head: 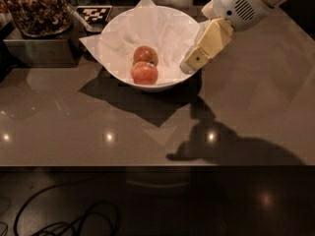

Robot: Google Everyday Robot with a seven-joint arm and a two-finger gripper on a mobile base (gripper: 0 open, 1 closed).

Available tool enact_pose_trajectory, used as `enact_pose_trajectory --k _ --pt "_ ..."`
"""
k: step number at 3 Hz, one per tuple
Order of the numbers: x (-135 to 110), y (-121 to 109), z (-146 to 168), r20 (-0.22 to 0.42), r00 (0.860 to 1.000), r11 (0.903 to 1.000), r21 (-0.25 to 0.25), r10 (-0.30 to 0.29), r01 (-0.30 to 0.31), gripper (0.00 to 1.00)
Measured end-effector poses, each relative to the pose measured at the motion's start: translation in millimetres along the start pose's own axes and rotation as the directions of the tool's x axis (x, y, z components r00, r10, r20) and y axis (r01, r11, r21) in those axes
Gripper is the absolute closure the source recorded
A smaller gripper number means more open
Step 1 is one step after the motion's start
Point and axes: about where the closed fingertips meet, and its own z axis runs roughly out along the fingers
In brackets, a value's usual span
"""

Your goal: Pick apple from white bowl

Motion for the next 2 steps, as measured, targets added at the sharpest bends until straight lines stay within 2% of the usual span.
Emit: enact_pose_trajectory --k 2 --pt "-1.9 -3.5 21.8 0.006 0.999 0.9944 0.094 0.048 -0.049 0.0"
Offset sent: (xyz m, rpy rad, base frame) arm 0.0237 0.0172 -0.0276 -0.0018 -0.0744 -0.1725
